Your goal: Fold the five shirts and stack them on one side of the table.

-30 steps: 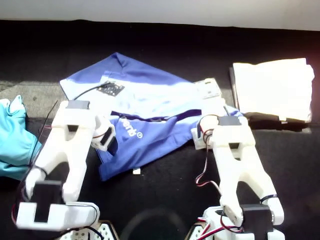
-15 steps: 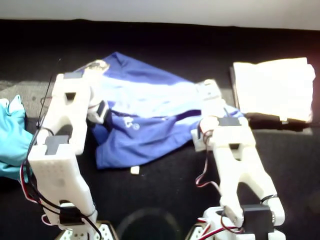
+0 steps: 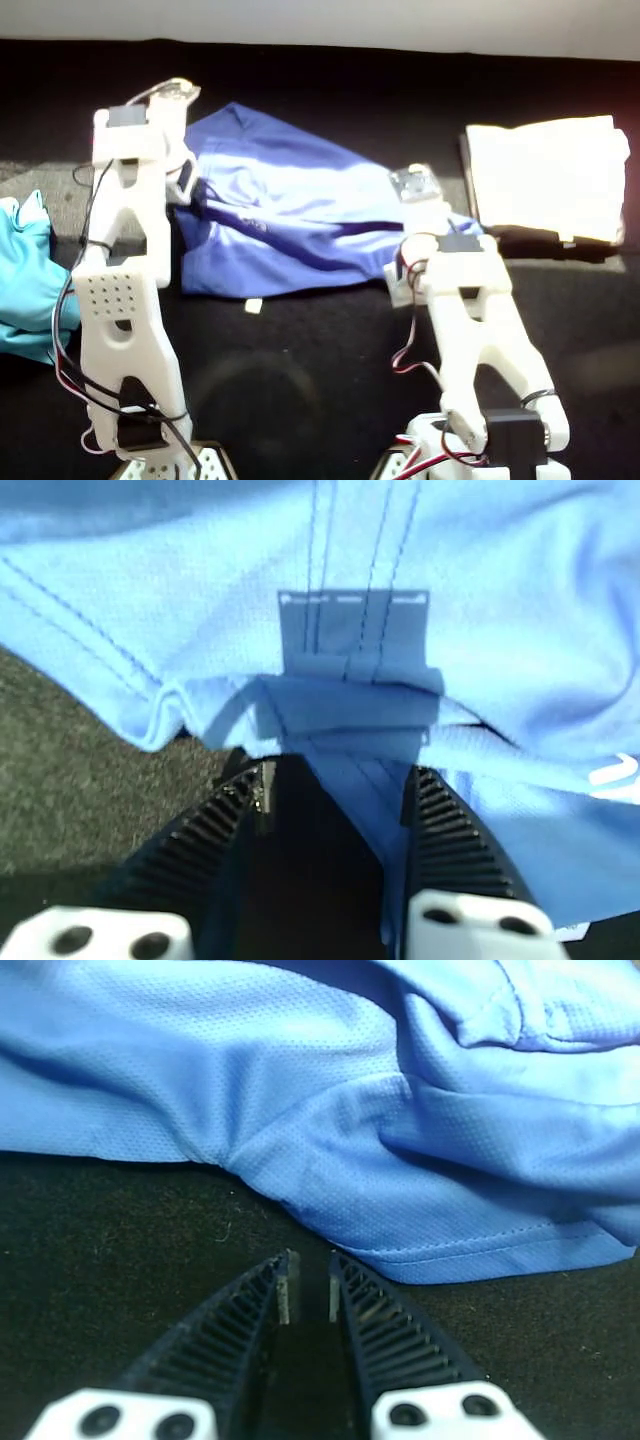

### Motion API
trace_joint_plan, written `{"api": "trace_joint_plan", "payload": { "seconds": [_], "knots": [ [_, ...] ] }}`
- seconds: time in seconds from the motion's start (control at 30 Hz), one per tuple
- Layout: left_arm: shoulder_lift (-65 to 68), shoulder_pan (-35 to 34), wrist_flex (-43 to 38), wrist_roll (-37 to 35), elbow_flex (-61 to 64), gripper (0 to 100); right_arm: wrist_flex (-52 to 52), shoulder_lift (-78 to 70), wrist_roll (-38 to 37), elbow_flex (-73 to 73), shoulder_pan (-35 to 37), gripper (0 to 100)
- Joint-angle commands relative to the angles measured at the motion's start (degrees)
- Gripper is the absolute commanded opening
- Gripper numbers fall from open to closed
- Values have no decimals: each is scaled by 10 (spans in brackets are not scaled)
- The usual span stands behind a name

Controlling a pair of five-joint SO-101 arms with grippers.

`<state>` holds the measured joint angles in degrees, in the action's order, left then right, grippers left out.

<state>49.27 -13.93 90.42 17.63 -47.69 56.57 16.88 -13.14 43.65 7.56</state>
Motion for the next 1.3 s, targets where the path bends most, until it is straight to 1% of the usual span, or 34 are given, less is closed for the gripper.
{"api": "trace_joint_plan", "payload": {
  "seconds": [0.0,0.07,0.17,0.23,0.4,0.47,0.57,0.63,0.7,0.87,0.97,1.07,1.2,1.27],
  "knots": [
    [-7,-5,91,-2,-95,213,0,8,-2,-7,-14,60],
    [-7,-4,106,-2,-129,213,0,8,-2,-7,-15,60],
    [-17,0,109,-3,-135,213,0,8,-2,-8,-15,60],
    [-39,3,109,-3,-99,213,0,8,-2,-11,-15,60],
    [-102,19,103,6,46,212,0,8,-2,-29,-15,60],
    [-101,21,80,25,87,162,2,8,-2,-36,-15,60],
    [-87,18,36,24,121,1,2,8,-2,-39,-15,60],
    [-69,19,20,24,124,28,2,8,-2,-39,-15,60],
    [-51,21,4,24,123,8,2,8,-2,-37,-15,60],
    [-17,21,-48,22,123,9,2,8,-2,-36,-15,60],
    [-18,21,-65,-1,122,9,2,8,-2,-36,-15,60],
    [-44,22,-61,-25,121,9,2,8,-2,-36,-15,60],
    [-70,43,-3,-60,120,9,0,8,-2,-39,-15,60],
    [-71,55,14,-70,120,9,0,8,-2,-39,-15,60]
  ]
}}
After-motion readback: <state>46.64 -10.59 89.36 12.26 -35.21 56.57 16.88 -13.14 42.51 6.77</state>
